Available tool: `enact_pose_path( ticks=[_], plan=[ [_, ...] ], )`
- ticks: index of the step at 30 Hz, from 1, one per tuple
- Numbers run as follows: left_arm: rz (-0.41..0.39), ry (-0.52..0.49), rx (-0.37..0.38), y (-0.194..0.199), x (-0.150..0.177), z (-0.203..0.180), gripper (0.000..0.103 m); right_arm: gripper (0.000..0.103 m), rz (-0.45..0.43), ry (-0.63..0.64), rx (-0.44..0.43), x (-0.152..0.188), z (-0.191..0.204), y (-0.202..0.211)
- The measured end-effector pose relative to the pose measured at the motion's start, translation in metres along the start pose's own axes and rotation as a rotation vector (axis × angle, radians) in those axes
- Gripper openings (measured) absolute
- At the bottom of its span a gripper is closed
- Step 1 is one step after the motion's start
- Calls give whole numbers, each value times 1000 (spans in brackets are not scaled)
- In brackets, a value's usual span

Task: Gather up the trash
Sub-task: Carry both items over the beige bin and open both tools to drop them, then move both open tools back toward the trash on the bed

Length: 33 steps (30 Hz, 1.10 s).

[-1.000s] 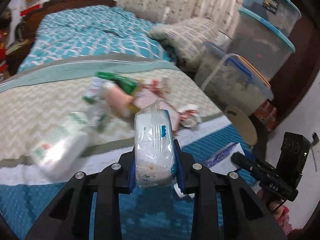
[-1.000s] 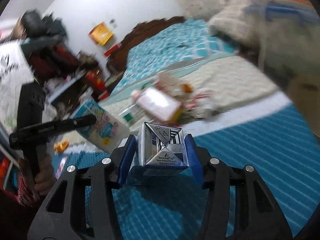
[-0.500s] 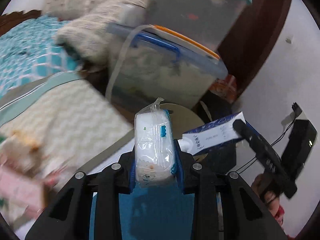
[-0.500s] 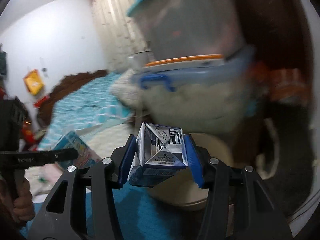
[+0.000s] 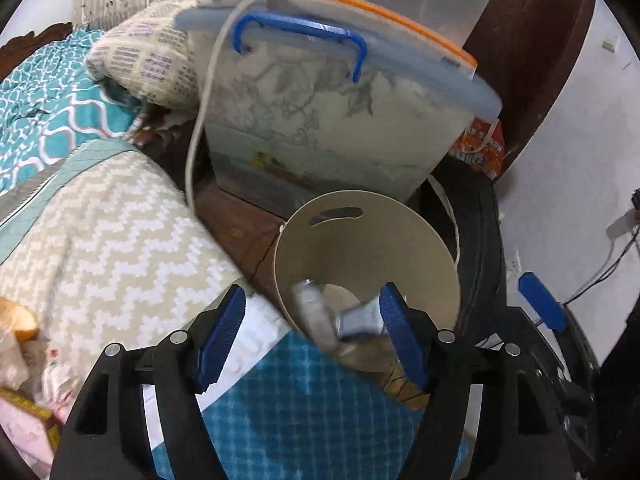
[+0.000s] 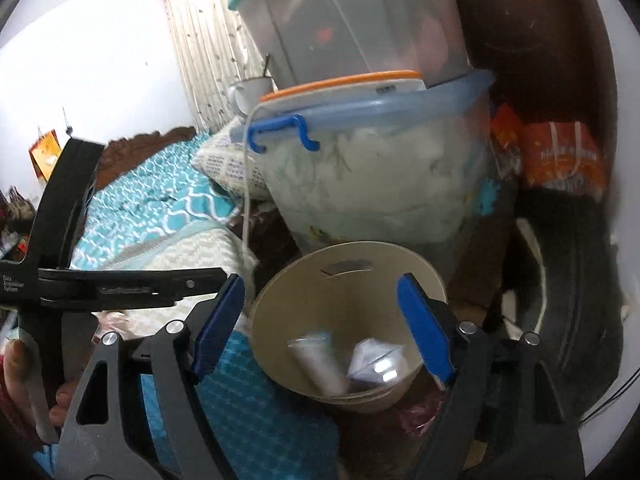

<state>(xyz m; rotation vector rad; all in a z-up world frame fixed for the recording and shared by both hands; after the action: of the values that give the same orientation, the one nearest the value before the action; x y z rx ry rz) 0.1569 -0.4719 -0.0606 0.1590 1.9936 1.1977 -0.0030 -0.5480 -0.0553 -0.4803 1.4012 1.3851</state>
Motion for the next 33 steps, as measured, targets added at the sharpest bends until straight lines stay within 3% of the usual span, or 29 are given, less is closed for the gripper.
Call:
enact_pose_path(
  ticks=[4,11,23,33],
  plan=[
    [-79,-1,-8,52,21,20,66,79,8,-35,-65,9,26,15],
    [-172,8,-185,125,80,69,68,79,71,-46,-212,40,100,32],
    [-244,215,-400,222,159,173,68,79,156,90,-415,72,240,65],
    [-300,357,-476,277,204,222,68,79,196,177,-481,87,295,94]
  ],
)
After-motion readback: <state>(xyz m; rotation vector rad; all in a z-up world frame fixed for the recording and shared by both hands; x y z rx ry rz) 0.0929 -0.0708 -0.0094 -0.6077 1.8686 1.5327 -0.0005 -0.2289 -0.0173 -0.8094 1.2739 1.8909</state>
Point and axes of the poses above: each gripper's, at about its wrist camera, not at the fingertips, and y roughly against the way its jaws point, z to its left, x to its underside, the point moved 6 cm from there along -y, roughly the way its jaws point, and after that the axes turned 5 degrees about y, right-handed, at the moved point
